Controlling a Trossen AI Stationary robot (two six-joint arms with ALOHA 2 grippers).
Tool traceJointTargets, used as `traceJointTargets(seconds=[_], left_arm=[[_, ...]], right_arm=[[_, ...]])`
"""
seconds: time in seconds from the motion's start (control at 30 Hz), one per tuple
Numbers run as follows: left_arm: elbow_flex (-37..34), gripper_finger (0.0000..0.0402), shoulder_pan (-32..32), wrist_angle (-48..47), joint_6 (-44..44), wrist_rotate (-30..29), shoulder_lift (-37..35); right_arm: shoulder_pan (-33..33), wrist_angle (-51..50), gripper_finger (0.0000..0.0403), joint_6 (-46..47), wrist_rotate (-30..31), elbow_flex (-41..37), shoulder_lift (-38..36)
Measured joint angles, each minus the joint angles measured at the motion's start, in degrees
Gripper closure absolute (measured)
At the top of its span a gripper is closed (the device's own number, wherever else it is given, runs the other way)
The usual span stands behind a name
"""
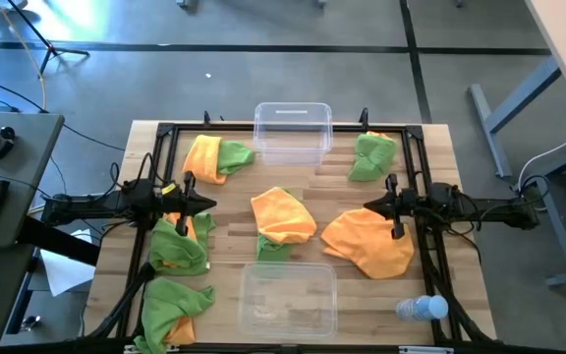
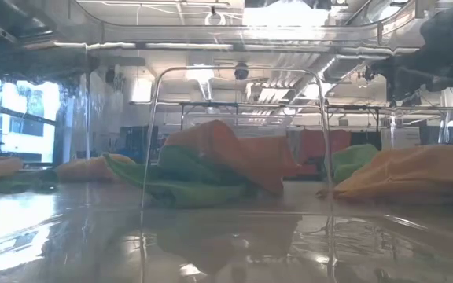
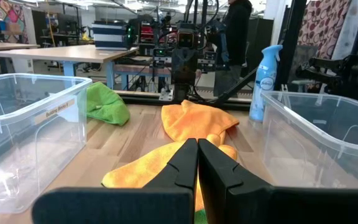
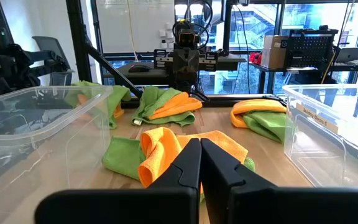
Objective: Sort microfiber towel by color & place in baskets
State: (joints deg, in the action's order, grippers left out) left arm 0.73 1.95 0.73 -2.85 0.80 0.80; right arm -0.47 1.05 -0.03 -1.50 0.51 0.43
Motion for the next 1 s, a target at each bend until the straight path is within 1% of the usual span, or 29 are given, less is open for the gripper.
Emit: traceJointTargets(seconds=[0.8, 1.0], left_arm=[[0.0, 0.0401, 0.0, 0.3, -0.3, 0.0, 0.0], [0.0, 0.0401, 0.0, 0.9, -11.2, 0.0, 0.0]], right_arm=[[0.0, 0.0, 0.0402, 0.0, 0.0, 0.0, 0.0], [0.0, 0.0, 0.0402, 0.0, 0.0, 0.0, 0.0]])
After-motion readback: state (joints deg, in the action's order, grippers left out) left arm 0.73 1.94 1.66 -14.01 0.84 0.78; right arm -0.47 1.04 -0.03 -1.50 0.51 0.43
